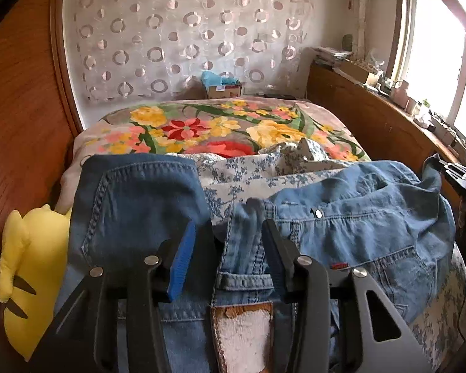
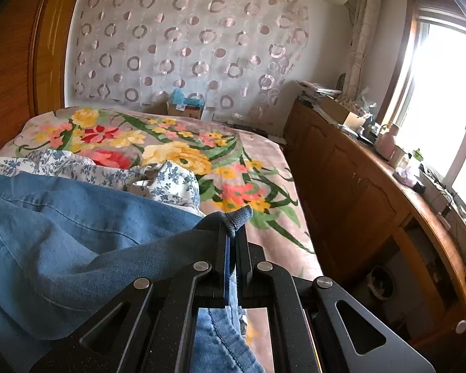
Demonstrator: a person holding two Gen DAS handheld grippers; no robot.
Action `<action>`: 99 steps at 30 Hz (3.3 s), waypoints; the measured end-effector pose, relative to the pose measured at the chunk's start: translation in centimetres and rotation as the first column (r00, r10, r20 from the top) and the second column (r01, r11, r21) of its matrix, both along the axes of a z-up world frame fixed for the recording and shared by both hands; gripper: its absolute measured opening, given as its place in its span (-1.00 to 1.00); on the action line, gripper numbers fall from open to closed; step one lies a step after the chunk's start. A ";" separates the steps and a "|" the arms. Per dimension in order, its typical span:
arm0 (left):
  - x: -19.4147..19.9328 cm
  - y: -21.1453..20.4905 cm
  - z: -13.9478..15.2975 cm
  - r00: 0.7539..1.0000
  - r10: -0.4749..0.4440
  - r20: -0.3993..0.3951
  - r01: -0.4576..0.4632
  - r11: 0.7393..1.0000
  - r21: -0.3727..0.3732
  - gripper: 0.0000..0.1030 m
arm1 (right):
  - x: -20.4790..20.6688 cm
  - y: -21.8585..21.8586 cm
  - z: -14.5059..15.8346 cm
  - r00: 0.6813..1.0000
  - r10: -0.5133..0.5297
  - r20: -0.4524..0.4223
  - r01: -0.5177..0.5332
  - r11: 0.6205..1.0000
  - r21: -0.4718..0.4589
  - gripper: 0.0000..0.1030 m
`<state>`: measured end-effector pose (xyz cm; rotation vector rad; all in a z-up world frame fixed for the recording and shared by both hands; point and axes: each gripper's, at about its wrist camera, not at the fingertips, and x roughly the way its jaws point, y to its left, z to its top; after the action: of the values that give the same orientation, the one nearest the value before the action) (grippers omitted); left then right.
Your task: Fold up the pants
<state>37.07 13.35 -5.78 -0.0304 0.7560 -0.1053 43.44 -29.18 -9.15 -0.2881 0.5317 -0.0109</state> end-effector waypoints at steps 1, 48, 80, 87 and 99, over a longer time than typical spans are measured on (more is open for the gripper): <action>0.1 -0.2 -0.1 1.000 -0.012 -0.006 0.012 1.000 -0.005 -0.12 | 0.1 0.0 -0.3 1.000 0.000 0.003 0.000 1.000 0.002 -0.95; -3.5 -1.4 2.6 0.993 -0.040 0.110 0.034 0.998 0.056 0.39 | -0.1 2.2 -4.1 1.000 0.007 -0.008 -0.006 0.996 0.092 -0.22; -11.6 -1.7 -4.1 0.999 -0.026 -0.022 0.027 0.998 0.061 -0.11 | -4.8 -0.4 -10.0 0.933 0.246 -0.262 -0.208 0.964 0.166 0.00; -11.2 -3.2 -4.4 0.998 -0.061 -0.021 0.062 0.995 0.084 -0.32 | -4.1 0.6 -10.5 0.926 0.257 -0.277 -0.221 0.963 0.153 0.01; -10.9 -3.2 -3.1 1.000 -0.014 0.021 0.012 0.996 0.084 -0.85 | -4.1 1.2 -10.4 0.898 0.327 -0.293 -0.274 0.939 0.209 -0.67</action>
<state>26.15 10.16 -8.90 0.0552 0.7383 -0.0865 39.34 -28.02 -19.58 -0.2101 0.8062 0.3875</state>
